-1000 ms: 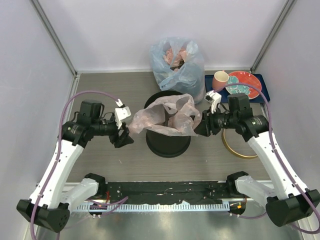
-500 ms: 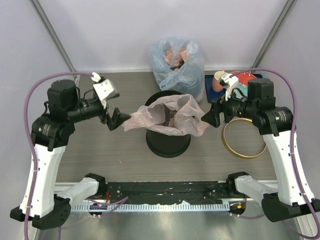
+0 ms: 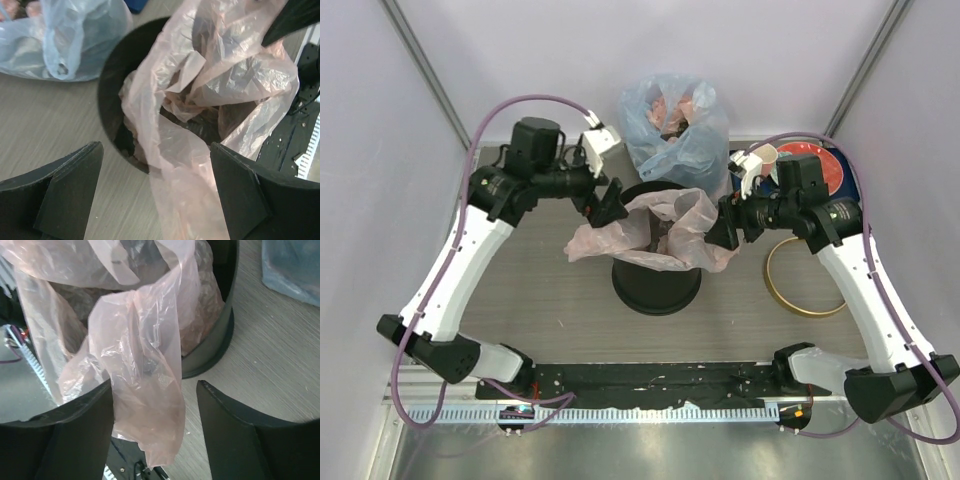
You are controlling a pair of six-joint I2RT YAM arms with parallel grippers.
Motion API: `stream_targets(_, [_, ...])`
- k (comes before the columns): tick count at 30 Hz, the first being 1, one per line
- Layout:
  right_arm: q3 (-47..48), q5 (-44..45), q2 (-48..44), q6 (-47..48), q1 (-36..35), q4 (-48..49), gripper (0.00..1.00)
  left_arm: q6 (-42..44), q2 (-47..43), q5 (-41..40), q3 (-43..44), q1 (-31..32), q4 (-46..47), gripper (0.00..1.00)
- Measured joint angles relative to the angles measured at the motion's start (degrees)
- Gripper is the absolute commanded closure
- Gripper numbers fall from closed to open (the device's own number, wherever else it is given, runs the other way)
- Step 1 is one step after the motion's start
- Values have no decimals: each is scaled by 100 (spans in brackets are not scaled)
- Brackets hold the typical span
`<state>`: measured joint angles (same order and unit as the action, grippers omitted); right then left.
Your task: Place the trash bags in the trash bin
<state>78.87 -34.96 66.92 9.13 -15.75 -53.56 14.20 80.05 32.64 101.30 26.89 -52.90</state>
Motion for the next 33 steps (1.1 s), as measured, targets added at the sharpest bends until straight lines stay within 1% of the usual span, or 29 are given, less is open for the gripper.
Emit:
stream_targets(1, [-72,98,-31,0,-39,13,43,4,11,-94,-68,111,2,11])
stream_targets(2, [-114,205,-46,2,-66,17,55,17,24,-214,-142,223,0,17])
stream_targets(3, [-138,332,-50,2,-72,31,61,31,39,-308,-190,315,-7,21])
stream_targets(4, [-146,461,-50,7,-70,57,65,59,68,-396,-223,387,-2,26])
stream_targets(5, [-153,588,-50,0,-70,90,70,101,98,-483,-245,420,2,33])
stream_targets(6, [-153,706,-50,2,-70,129,72,133,133,-599,-267,422,17,35])
stream_targets(8, [-153,922,-50,11,-70,219,72,184,205,-826,-306,411,50,37])
stream_targets(10, [-151,1054,-44,13,-70,280,69,251,302,-994,-310,404,48,36])
stream_targets(11, [-146,1110,-33,22,-70,299,67,271,363,-1069,-308,391,44,33])
stream_targets(13, [-111,1198,24,46,-70,313,67,284,496,-1156,-308,363,31,29])
stream_targets(14, [-85,1241,63,74,-70,317,70,289,564,-1178,-308,345,26,28])
stream_targets(16, [-55,1333,131,136,-70,350,73,308,643,-1204,-308,328,-7,25])
stream_targets(17, [-52,1379,151,160,-68,365,75,330,660,-1196,-308,308,-39,20])
stream_targets(19, [-46,1453,175,199,-61,372,80,385,654,-1137,-315,254,-74,16])
stream_targets(20, [-44,1473,177,219,-57,376,87,398,627,-1043,-330,214,-63,14])
stream_targets(23, [-11,1478,175,271,-52,385,99,393,487,-809,-428,140,-46,14])
stream_targets(28, [87,1445,175,275,-52,411,99,376,415,-562,-446,116,-28,18])
stream_targets(33, [166,1434,175,275,-52,452,99,396,614,-516,-293,208,-79,19])
